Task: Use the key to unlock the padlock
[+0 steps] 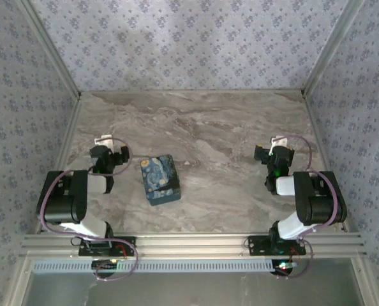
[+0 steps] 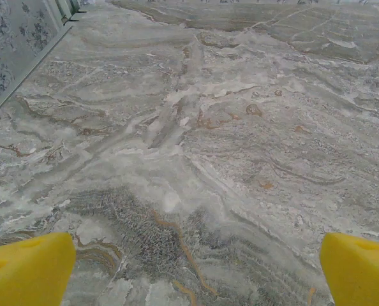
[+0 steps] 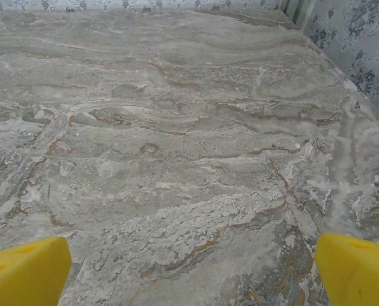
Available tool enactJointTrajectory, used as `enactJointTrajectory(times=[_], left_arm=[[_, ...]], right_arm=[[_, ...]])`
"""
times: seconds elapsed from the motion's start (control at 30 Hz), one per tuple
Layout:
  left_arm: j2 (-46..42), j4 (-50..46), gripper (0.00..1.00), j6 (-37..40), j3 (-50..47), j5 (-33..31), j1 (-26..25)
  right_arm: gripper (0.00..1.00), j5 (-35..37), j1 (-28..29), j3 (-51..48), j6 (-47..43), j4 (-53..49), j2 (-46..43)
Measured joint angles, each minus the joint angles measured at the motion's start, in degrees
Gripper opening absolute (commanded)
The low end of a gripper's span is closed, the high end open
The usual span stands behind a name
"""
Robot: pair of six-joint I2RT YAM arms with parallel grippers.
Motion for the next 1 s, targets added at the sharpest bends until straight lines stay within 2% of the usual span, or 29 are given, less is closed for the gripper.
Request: enactJointTrajectory(times=[0.7, 0.9, 1.0], left_arm=[[-0.2, -0.6, 0.98, -0.1, 0.1, 1.2, 0.9], [-7.8, -15.8, 0.98, -2.5, 7.3, -3.3, 0.9], [-12.8, -21.0, 0.98, -7.8, 11.4, -4.3, 0.9]], right_arm=[[1.0, 0.0, 0.0, 0.1, 0.0, -0.6, -0.3], [1.0, -1.3, 0.0, 4.0, 0.4, -13.6, -11.3], [1.0, -2.6, -0.1, 5.3, 4.4, -18.8, -18.5]])
